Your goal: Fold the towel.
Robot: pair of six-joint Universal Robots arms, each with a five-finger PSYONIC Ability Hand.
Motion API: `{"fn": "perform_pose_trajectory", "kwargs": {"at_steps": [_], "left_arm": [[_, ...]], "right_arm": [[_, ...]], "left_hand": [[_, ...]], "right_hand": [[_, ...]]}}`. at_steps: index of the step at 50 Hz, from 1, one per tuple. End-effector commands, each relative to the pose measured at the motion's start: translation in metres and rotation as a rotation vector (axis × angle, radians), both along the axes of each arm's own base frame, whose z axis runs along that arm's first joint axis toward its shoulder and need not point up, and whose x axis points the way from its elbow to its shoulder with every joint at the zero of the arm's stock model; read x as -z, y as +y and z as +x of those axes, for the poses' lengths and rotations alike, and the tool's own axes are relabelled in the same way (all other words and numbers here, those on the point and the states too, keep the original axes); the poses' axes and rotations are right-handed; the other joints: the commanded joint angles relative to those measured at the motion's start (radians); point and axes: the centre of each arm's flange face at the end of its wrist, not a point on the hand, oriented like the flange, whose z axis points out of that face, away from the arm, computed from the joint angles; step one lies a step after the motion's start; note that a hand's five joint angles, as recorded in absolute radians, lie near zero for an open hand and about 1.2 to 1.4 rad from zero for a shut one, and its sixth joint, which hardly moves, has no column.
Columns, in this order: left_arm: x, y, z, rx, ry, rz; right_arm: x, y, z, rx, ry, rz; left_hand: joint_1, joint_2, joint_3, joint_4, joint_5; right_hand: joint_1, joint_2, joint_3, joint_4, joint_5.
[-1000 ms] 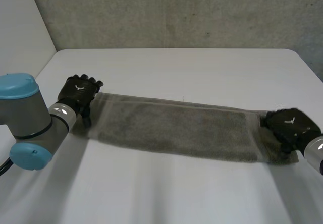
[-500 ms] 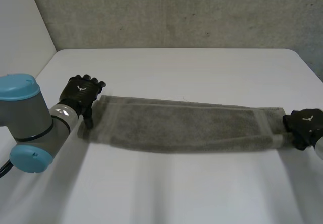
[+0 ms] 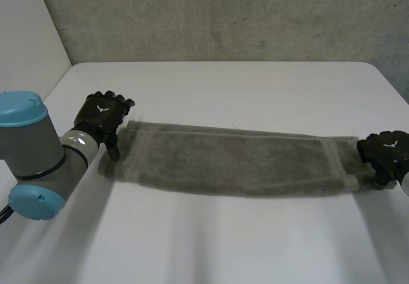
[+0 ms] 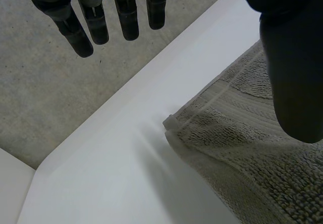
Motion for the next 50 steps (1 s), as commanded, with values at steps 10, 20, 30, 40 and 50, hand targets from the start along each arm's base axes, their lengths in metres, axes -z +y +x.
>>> {"fn": "perform_pose_trajectory", "kwargs": {"at_steps": [10,20,30,40,50], "left_arm": [[0.001,0.000,0.000,0.001,-0.001,0.003],[0.002,0.001,0.000,0.002,-0.002,0.006],[-0.009,0.002,0.001,-0.001,0.006,-0.020],[-0.033,0.001,0.001,-0.006,0.043,-0.079],[-0.050,-0.002,-0.008,-0.002,0.135,-0.099]], "right_arm": [[0.014,-0.002,-0.004,-0.026,-0.025,0.046],[0.010,-0.012,-0.018,0.018,-0.017,0.029],[-0.029,-0.040,-0.069,0.142,0.196,-0.072],[-0.095,-0.052,-0.020,0.019,0.237,-0.281],[-0.122,0.017,0.160,-0.412,0.073,-0.461]], "left_hand": [[-0.074,-0.064,-0.049,-0.071,-0.210],[-0.077,-0.067,-0.052,-0.074,-0.213],[-0.077,-0.067,-0.052,-0.074,-0.213],[-0.086,-0.076,-0.061,-0.083,-0.222],[-0.089,-0.079,-0.064,-0.086,-0.224]], "right_hand": [[-0.156,-0.170,-0.164,-0.164,-0.141],[0.712,0.698,0.704,0.705,0.727],[0.712,0.698,0.704,0.705,0.727],[0.712,0.698,0.704,0.705,0.727],[0.712,0.698,0.704,0.705,0.727]]}}
